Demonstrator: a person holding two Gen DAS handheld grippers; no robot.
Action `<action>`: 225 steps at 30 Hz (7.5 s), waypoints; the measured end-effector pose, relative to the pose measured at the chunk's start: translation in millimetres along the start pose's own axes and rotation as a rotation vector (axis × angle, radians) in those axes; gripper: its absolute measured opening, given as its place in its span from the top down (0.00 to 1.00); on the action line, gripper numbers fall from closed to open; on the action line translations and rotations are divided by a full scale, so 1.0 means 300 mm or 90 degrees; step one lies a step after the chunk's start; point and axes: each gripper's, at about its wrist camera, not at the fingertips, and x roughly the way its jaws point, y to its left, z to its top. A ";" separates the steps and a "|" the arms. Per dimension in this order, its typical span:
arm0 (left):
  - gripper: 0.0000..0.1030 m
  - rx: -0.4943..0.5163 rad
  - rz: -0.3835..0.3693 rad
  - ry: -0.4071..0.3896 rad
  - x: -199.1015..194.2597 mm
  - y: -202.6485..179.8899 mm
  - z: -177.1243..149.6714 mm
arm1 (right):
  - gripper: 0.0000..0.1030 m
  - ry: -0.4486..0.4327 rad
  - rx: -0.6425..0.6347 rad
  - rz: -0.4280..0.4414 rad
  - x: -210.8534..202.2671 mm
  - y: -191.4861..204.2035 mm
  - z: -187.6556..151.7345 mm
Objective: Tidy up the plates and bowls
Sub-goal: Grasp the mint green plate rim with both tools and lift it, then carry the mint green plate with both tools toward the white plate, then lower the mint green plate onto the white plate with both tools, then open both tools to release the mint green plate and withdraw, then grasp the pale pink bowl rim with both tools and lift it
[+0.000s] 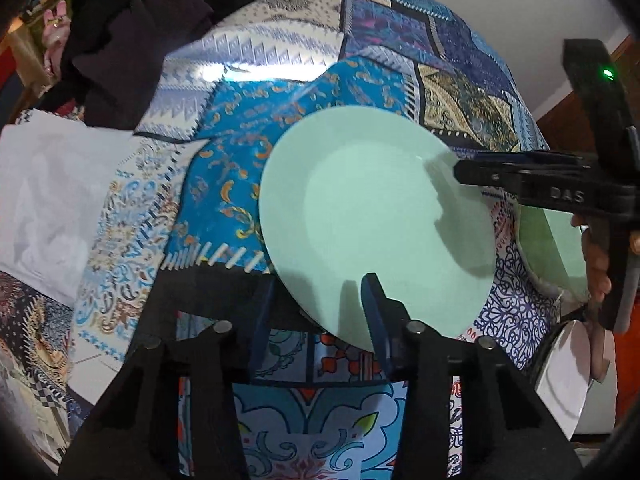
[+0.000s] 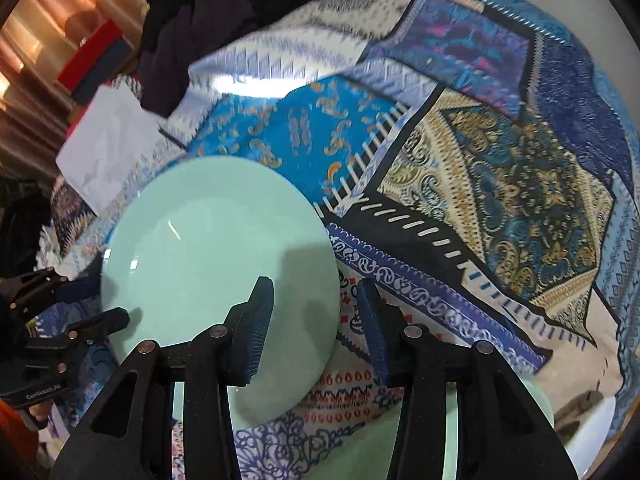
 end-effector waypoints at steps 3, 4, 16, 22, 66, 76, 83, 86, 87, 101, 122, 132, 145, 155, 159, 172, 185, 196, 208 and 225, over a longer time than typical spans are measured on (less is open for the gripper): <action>0.60 0.003 0.001 -0.003 0.009 -0.002 0.004 | 0.65 0.017 0.004 0.005 0.026 -0.002 0.014; 0.60 0.003 -0.001 -0.003 0.010 -0.004 0.006 | 0.65 0.022 0.007 0.010 0.030 -0.003 0.020; 0.64 -0.019 -0.021 0.003 -0.019 0.040 -0.028 | 0.71 0.029 -0.023 0.022 0.023 0.079 -0.020; 0.64 -0.033 -0.002 0.002 -0.084 0.108 -0.118 | 0.71 0.046 -0.073 0.055 0.008 0.181 -0.091; 0.64 -0.024 0.009 -0.093 -0.399 -0.014 -0.345 | 0.72 -0.108 -0.008 0.078 -0.303 0.286 -0.402; 0.64 -0.002 -0.009 -0.122 -0.515 -0.145 -0.404 | 0.72 -0.163 0.016 0.065 -0.465 0.273 -0.559; 0.64 0.021 -0.027 -0.120 -0.542 -0.245 -0.452 | 0.72 -0.191 0.059 0.065 -0.533 0.237 -0.680; 0.64 0.029 -0.032 -0.114 -0.538 -0.286 -0.465 | 0.72 -0.197 0.082 0.068 -0.545 0.215 -0.724; 0.64 0.032 -0.034 -0.111 -0.535 -0.298 -0.469 | 0.72 -0.198 0.087 0.068 -0.549 0.207 -0.740; 0.64 0.078 -0.058 -0.053 -0.412 -0.461 -0.521 | 0.72 -0.199 0.185 0.063 -0.530 0.084 -0.926; 0.63 0.122 -0.037 0.015 -0.207 -0.584 -0.492 | 0.72 -0.171 0.256 0.048 -0.435 -0.021 -1.027; 0.63 0.126 -0.033 0.015 -0.174 -0.601 -0.453 | 0.71 -0.179 0.270 0.059 -0.436 -0.049 -1.030; 0.63 0.151 -0.024 0.004 -0.174 -0.610 -0.469 | 0.69 -0.177 0.258 0.057 -0.444 -0.038 -1.028; 0.63 0.159 -0.012 -0.005 -0.179 -0.616 -0.479 | 0.69 -0.181 0.245 0.048 -0.439 -0.022 -1.031; 0.63 0.165 0.002 -0.011 -0.179 -0.616 -0.480 | 0.69 -0.176 0.245 0.048 -0.434 -0.019 -1.023; 0.63 0.137 0.002 0.005 -0.190 -0.577 -0.472 | 0.69 -0.191 0.224 0.003 -0.500 -0.018 -1.054; 0.61 0.172 -0.024 -0.074 -0.372 -0.691 -0.434 | 0.61 -0.289 0.252 -0.047 -0.670 -0.084 -1.106; 0.29 0.228 -0.051 -0.127 -0.391 -0.915 -0.366 | 0.48 -0.339 0.325 -0.108 -0.752 -0.238 -1.180; 0.26 0.255 -0.066 -0.039 -0.149 -1.087 -0.303 | 0.48 -0.299 0.383 -0.118 -0.662 -0.366 -1.219; 0.56 0.281 -0.079 0.049 0.106 -1.173 -0.287 | 0.62 -0.276 0.431 -0.060 -0.534 -0.426 -1.241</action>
